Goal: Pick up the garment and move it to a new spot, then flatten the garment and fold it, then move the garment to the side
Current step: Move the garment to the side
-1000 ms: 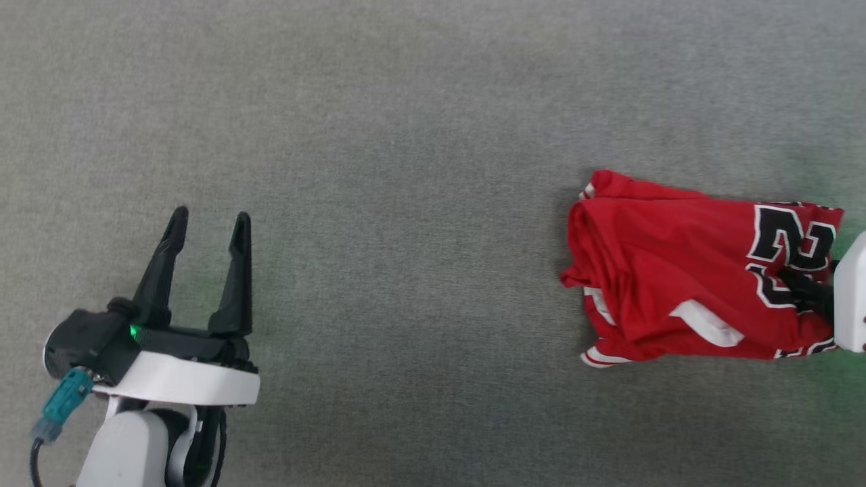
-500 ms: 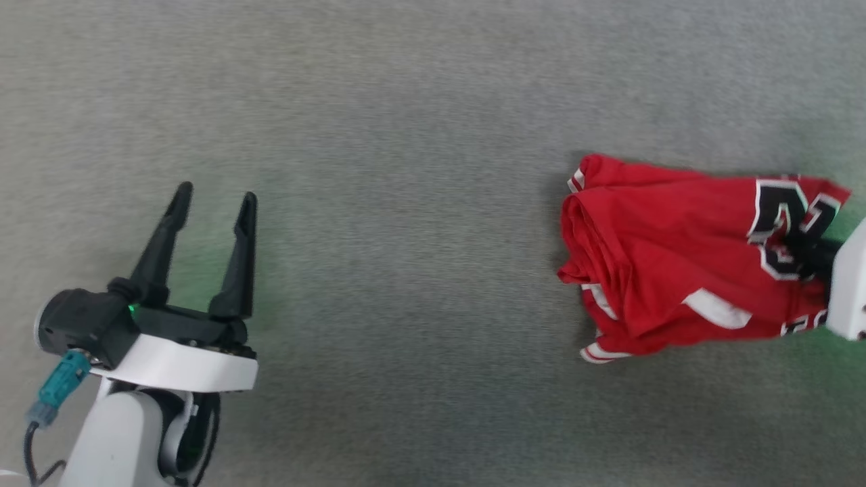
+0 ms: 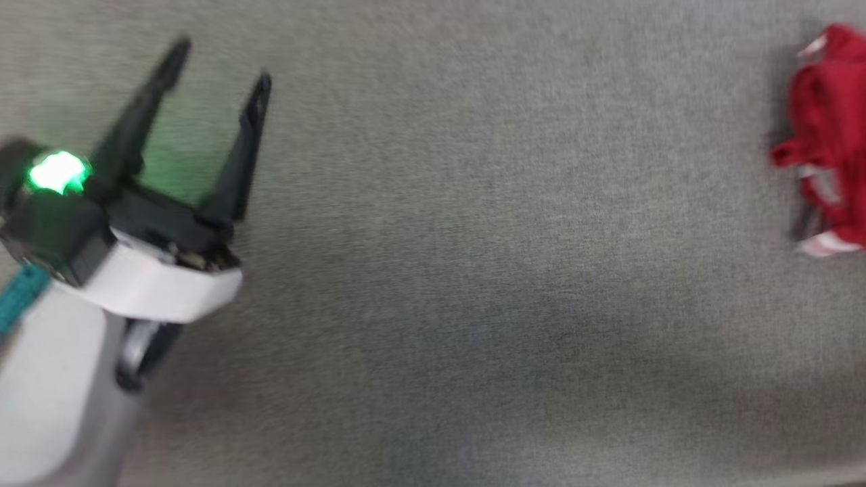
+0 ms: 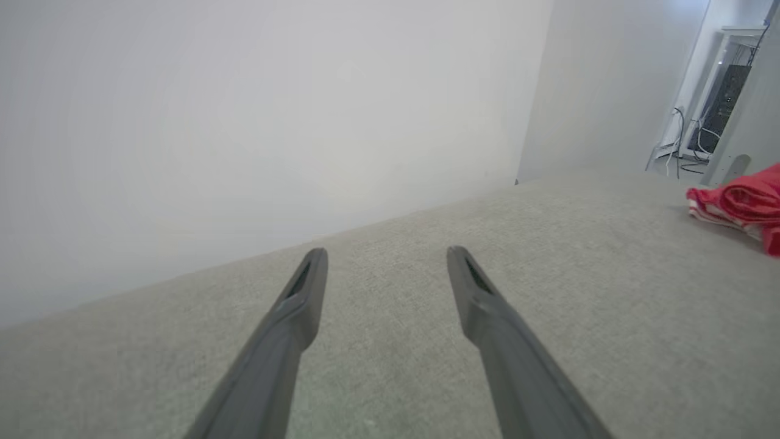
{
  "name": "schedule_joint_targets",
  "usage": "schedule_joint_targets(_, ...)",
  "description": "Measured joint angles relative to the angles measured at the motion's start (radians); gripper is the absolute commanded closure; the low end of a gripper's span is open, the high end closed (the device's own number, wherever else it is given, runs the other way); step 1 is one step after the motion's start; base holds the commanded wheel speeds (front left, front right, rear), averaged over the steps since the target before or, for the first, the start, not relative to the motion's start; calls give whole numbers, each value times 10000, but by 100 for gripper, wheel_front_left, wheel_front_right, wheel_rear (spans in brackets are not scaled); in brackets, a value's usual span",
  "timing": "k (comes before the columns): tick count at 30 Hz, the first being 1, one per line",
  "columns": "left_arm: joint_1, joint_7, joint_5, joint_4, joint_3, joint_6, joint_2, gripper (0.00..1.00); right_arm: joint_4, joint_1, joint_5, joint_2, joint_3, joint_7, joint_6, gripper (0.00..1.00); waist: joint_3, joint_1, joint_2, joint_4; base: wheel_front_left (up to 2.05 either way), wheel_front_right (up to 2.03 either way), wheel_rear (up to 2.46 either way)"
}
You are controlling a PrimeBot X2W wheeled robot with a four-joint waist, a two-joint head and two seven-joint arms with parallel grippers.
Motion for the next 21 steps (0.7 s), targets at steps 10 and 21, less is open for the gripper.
schedule_joint_targets(10,-2609,0,-240,-255,-679,0,790,0,1990,-1966,-1051,-571,-571,-1243,0,100,1450,0,0,-522,0,0,0)
schedule_joint_targets(21,-3768,-23,-345,-345,-1011,0,1066,0,4009,-3690,-2888,-336,-1007,-2546,0,100,2235,0,0,-673,0,0,0)
